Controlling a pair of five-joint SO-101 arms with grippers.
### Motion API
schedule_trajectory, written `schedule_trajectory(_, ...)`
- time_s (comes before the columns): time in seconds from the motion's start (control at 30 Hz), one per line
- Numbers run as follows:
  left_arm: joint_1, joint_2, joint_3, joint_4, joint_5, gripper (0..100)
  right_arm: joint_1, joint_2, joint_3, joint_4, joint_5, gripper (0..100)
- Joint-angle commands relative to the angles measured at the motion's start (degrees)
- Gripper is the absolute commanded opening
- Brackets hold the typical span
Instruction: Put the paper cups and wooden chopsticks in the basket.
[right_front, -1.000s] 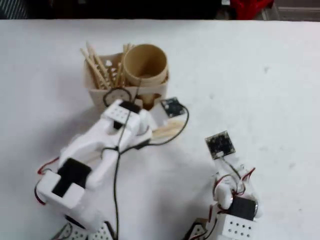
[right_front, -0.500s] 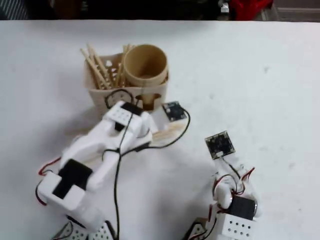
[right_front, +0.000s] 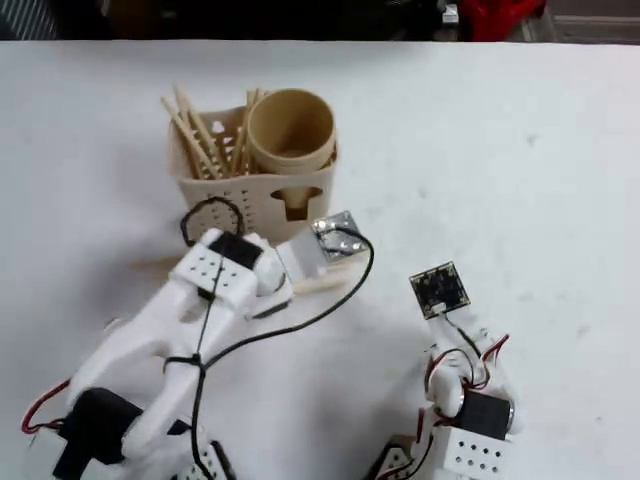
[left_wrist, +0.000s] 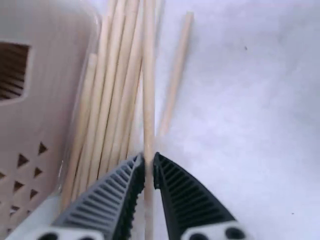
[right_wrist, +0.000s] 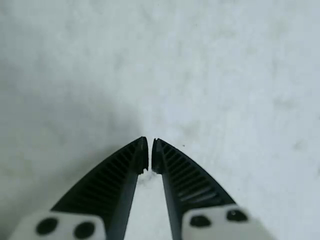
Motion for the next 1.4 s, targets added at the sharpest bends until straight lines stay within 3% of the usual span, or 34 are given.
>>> schedule_trajectory(0.0,-2.9,-2.2,1.4,-5.1,-0.7,2,-0.7,-0.6,0.5,0.1,0.4,3.3)
schedule_trajectory(0.3,-4.4,6.5,0.5,-15.9,-1.0,2,-0.7,-0.6,0.5,0.1,0.4,3.3)
schedule_trajectory(0.63,-5.0,11.5,0.0,-20.6,-1.0,2,-0.7,-0.6,0.5,0.1,0.4,3.3)
schedule_trajectory(0.87,-4.7,11.6,0.2,-20.0,-1.2,2,-0.7,-0.6,0.5,0.1,0.4,3.3)
schedule_trajectory(1.1,-3.4,11.1,0.5,-14.2,-7.6,2,-0.7,-0.6,0.5,0.1,0.4,3.3)
schedule_trajectory(1.27,1.3,5.7,0.5,-6.6,-7.0,2,-0.7,-0.6,0.5,0.1,0.4,3.3)
schedule_trajectory(1.37,1.4,-1.9,0.1,-4.2,-3.0,2,-0.7,-0.6,0.5,0.1,0.4,3.3)
